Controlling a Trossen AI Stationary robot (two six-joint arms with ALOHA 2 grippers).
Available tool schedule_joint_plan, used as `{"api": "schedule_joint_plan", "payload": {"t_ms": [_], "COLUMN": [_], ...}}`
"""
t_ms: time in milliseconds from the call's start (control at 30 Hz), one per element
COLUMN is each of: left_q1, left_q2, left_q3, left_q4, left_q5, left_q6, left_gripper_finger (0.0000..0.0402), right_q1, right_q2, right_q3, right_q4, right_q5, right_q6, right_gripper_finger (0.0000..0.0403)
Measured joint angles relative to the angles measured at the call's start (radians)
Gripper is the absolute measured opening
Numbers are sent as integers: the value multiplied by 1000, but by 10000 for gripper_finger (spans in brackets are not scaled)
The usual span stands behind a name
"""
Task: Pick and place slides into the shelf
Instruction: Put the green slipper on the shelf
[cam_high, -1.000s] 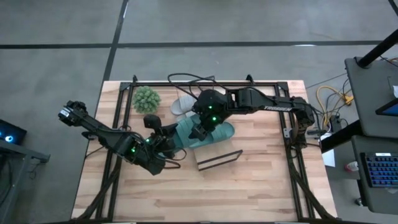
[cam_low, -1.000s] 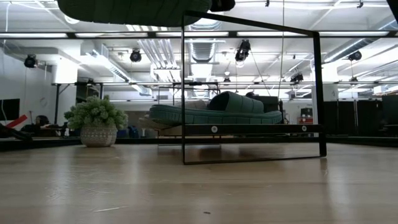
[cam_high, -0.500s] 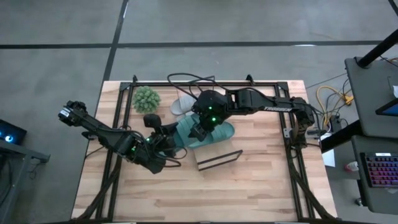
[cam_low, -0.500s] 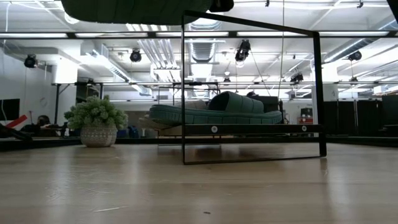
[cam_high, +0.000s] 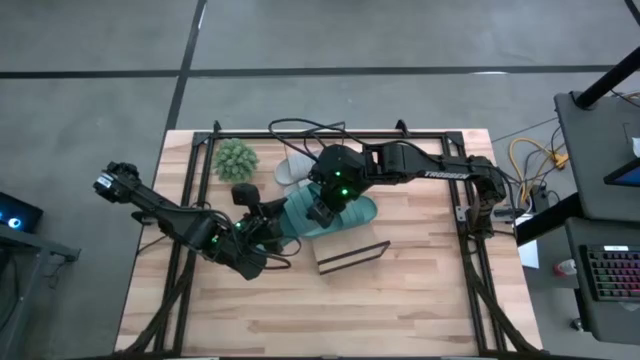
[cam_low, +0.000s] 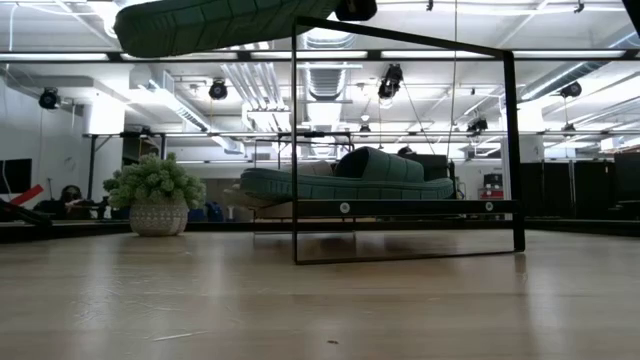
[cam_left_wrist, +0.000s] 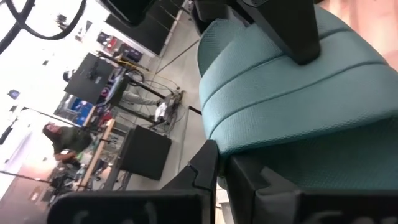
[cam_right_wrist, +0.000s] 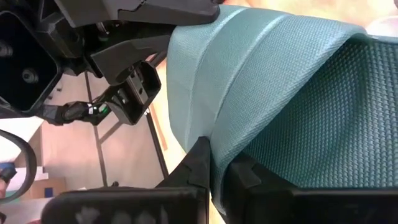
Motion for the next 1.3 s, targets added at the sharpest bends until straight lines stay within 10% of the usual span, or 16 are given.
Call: {"api": "schedule_joint_plan", "payload": {"t_ms": [800, 1300], "left_q1": [33, 33], "left_q2": [-50, -78], "left_q3": [0, -4], "left_q4": [18, -273], "left_q5": [75, 58], "left_q6": [-2, -254], "left_gripper_finger": [194, 207], "right_q1": [-2, -16], "right_q2": [-17, -74], "right_q3": [6, 6], "right_q4": [-8, -151], "right_q5": [30, 130], "right_q6": [12, 4], "right_gripper_finger": [9, 8]}}
